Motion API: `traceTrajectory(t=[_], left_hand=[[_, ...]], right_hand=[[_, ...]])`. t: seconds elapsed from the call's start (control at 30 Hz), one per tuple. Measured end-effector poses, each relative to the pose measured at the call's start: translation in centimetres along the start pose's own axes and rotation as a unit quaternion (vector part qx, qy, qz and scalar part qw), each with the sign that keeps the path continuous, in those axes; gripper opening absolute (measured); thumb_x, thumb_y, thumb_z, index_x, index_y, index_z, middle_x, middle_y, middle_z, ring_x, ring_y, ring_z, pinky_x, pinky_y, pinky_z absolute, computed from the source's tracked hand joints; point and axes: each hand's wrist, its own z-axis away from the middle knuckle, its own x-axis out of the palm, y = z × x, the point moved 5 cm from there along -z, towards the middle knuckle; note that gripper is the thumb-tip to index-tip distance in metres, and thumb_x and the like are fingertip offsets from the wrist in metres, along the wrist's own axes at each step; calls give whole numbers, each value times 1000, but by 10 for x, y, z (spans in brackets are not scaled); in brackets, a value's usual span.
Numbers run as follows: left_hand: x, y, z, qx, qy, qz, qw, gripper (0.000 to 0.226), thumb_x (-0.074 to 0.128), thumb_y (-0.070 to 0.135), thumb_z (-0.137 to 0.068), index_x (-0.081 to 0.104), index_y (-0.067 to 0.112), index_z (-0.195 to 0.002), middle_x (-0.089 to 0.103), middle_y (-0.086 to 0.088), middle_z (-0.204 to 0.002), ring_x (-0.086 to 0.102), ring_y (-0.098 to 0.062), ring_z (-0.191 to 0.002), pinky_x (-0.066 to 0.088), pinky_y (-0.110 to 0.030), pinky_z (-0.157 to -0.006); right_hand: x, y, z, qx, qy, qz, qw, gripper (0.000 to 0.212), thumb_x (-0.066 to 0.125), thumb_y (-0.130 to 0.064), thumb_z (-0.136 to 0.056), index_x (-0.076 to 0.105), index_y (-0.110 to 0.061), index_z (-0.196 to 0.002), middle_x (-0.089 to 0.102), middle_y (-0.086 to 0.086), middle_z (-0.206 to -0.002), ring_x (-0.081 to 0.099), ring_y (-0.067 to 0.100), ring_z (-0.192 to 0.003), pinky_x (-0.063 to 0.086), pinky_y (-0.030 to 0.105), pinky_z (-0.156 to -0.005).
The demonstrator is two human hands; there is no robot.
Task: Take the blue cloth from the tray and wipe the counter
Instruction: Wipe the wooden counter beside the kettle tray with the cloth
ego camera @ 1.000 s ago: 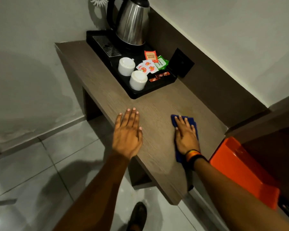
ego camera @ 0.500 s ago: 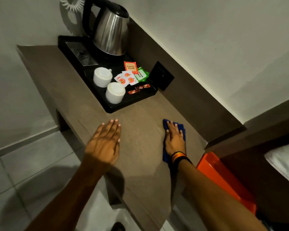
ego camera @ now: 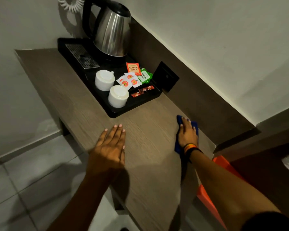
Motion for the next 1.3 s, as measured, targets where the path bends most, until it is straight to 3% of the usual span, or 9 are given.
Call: traceTrajectory(t=[0.17, 0.3, 0.37, 0.47, 0.57, 0.77, 0.93, 1.07, 1.3], left_hand=[[6, -4, -6, -42, -121, 17, 992, 57, 29, 26, -101, 49, 1, -148, 48, -19, -158, 43, -31, -150, 33, -55, -125], [-3, 1, -7, -61, -133, 29, 989, 55, 34, 24, -101, 48, 1, -149, 46, -19, -159, 40, -31, -152, 33, -55, -126], [-6, 3, -6, -61, -123, 30, 990, 54, 36, 24, -101, 51, 0, -147, 49, -19, -157, 44, -32, -149, 37, -56, -123], [-3, 0, -6, -65, -130, 35, 989, 54, 36, 24, -102, 49, 2, -149, 47, -18, -159, 42, -30, -151, 34, -55, -126], [6, -4, -7, -73, -170, 29, 982, 57, 30, 26, -103, 37, 7, -157, 34, -13, -167, 29, -25, -158, 23, -51, -131], [-2, -2, -6, -83, -130, 22, 988, 53, 43, 20, -102, 43, 2, -153, 42, -19, -162, 37, -29, -154, 32, -52, -127], [-13, 3, 5, -31, 2, -1, 1000, 42, 66, 6, -96, 61, -8, -136, 61, -26, -144, 59, -36, -137, 52, -56, -111], [2, -4, -4, -77, -147, -37, 986, 57, 40, 22, -104, 35, 4, -158, 33, -17, -168, 29, -28, -158, 23, -49, -131], [-4, -5, -14, -97, -247, -53, 963, 63, 35, 23, -107, 13, 6, -163, 12, -15, -175, 8, -25, -163, 3, -42, -134]], right_hand=[[43, -90, 29, -177, -81, -2, 981, 51, 36, -29, -107, 31, -35, -157, 28, -6, -167, 19, 13, -155, 7, 36, -128], [36, -57, 118, -286, -144, 33, 947, 50, 24, -42, -107, 19, -47, -157, 12, -32, -163, 0, -10, -153, -10, 18, -122], [19, -24, 115, -258, -139, 18, 956, 49, 25, -43, -108, 22, -47, -157, 14, -37, -161, 4, -10, -153, -7, 17, -124], [9, -13, 57, -156, -83, 24, 984, 49, 32, -33, -109, 29, -38, -158, 27, -14, -166, 15, 8, -157, 7, 40, -130], [21, -53, 10, -108, -52, 31, 992, 49, 35, -27, -108, 33, -29, -158, 29, -1, -167, 20, 21, -157, 8, 42, -129], [55, -104, 107, -324, -148, 47, 933, 52, 31, -34, -106, 25, -43, -157, 23, -20, -166, 8, 0, -156, -8, 22, -124], [13, -22, 120, -267, -113, 25, 957, 49, 33, -35, -108, 29, -44, -156, 23, -26, -164, 13, 2, -156, 4, 33, -129], [26, -50, 60, -160, -50, 27, 985, 49, 39, -25, -106, 39, -30, -155, 35, -2, -165, 23, 20, -156, 10, 42, -129], [49, -88, 189, -327, -145, 32, 933, 51, 30, -34, -108, 27, -41, -158, 24, -17, -167, 7, 2, -156, -2, 29, -127]])
